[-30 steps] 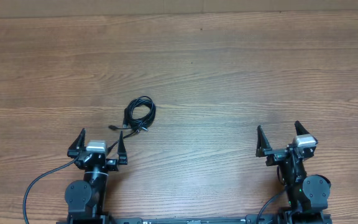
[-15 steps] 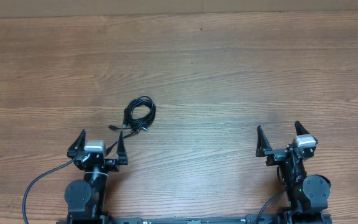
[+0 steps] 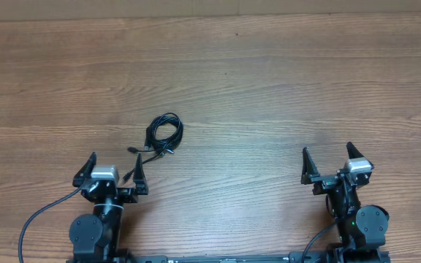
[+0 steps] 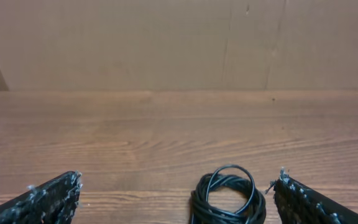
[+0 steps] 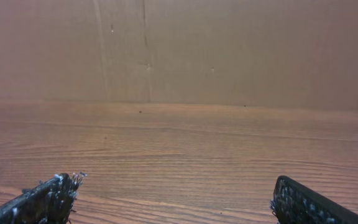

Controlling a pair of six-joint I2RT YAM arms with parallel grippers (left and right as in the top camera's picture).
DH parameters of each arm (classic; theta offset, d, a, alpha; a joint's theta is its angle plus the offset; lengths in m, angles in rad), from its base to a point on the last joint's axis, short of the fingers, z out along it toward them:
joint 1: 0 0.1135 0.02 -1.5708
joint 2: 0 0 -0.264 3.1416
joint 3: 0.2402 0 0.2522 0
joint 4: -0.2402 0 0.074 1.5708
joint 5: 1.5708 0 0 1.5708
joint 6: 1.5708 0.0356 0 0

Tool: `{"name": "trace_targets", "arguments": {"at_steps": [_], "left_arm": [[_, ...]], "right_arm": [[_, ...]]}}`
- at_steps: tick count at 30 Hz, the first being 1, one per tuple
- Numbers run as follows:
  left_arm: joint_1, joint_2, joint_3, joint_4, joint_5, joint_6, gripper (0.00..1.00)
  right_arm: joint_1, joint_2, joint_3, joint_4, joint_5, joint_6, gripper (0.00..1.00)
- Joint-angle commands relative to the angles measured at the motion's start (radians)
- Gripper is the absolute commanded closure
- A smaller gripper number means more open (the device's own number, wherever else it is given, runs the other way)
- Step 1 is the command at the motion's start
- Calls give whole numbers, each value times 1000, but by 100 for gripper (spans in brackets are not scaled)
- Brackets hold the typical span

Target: Untangle cables

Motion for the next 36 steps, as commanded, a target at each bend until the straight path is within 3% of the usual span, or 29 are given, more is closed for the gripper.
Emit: {"name": "trace_targets", "arguments": {"at_steps": [1, 8, 16, 28, 36], "left_arm": [[10, -2, 28, -14, -10, -10, 0], [10, 82, 86, -68, -10, -10, 0], [10, 351, 266, -142, 32, -47, 1], [10, 780, 740, -534, 111, -47, 1], [10, 923, 873, -595, 464, -47, 0]], "right_arm": [[-1, -9, -11, 6, 9, -4, 0], [-1, -9, -11, 6, 9, -4, 0], [-1, -9, -11, 6, 9, -4, 0], [-1, -9, -11, 6, 9, -4, 0], [-1, -9, -11, 6, 9, -4, 0]]}}
